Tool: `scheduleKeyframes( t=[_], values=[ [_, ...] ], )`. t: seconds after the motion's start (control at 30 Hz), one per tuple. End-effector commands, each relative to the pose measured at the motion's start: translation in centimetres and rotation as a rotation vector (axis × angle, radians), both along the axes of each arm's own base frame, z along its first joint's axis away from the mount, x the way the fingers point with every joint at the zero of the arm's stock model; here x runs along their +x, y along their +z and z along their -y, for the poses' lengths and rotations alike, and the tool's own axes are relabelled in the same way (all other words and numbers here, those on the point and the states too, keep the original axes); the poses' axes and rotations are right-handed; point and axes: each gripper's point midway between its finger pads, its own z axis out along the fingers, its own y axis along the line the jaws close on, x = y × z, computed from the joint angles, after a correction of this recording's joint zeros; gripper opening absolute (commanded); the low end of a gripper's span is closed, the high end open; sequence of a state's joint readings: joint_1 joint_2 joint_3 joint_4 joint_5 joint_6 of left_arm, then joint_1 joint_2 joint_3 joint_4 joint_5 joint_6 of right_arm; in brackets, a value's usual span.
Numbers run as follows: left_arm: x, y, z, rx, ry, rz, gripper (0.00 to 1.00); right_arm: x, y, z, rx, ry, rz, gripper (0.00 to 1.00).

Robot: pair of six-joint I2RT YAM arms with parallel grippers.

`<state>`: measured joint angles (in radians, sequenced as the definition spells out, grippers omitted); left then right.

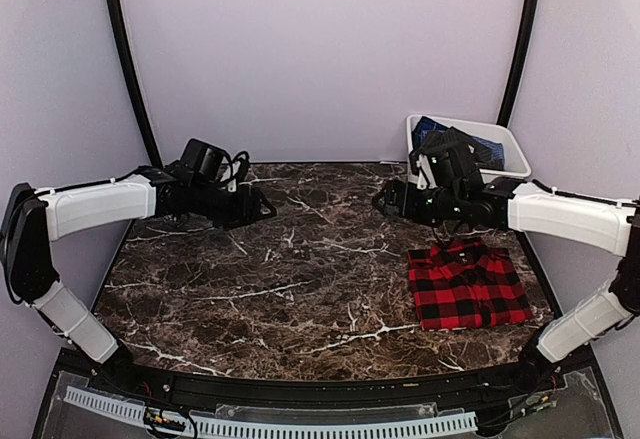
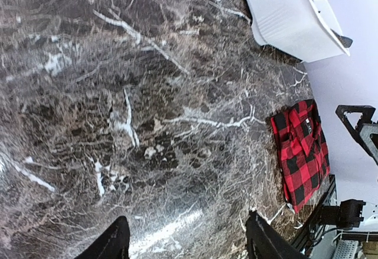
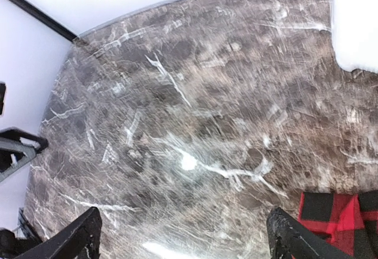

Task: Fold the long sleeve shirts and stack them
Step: Move the square-folded shirt to the center of the board, then reset both arms

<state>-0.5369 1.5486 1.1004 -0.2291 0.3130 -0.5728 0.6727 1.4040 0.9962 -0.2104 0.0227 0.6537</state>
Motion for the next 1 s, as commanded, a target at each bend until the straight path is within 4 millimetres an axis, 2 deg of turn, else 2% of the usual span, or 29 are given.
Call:
scheduleKeyframes(
  t=[0.0, 0.1, 0.2, 0.3, 0.43, 0.57, 0.73, 0.97],
  values=[
    [2.1, 8.1, -0.3, -0.033, 0.020, 0.269, 0.66, 1.8, 7.5, -2.4, 0.048, 0.064, 0.205, 0.98],
    [2.8, 10.9, -0.8, -0.032, 0.050, 0.355, 0.67, 2.3, 11.3, -3.3, 0.092, 0.082, 0.287, 0.99],
    [2.9, 14.3, -1.4, -0.043, 0.071, 0.448, 0.70, 2.7, 15.0, -3.4, 0.124, 0.078, 0.361, 0.99],
    [2.7, 16.8, -2.4, -0.037, 0.098, 0.523, 0.78, 3.0, 17.4, -2.8, 0.118, 0.051, 0.420, 0.99],
    [2.3, 18.4, -3.6, -0.026, 0.137, 0.580, 0.84, 3.3, 19.4, -1.5, 0.094, -0.007, 0.479, 0.99],
    [1.9, 19.4, -4.6, -0.028, 0.175, 0.623, 0.93, 3.3, 20.1, 0.3, 0.086, -0.083, 0.520, 0.99],
    [1.8, 19.7, -4.8, -0.034, 0.181, 0.640, 0.94, 3.1, 19.3, 0.9, 0.067, -0.097, 0.522, 0.99],
    [2.0, 18.8, -4.7, -0.029, 0.183, 0.624, 0.94, 3.3, 18.2, 1.4, 0.022, -0.114, 0.496, 0.99]
  ],
)
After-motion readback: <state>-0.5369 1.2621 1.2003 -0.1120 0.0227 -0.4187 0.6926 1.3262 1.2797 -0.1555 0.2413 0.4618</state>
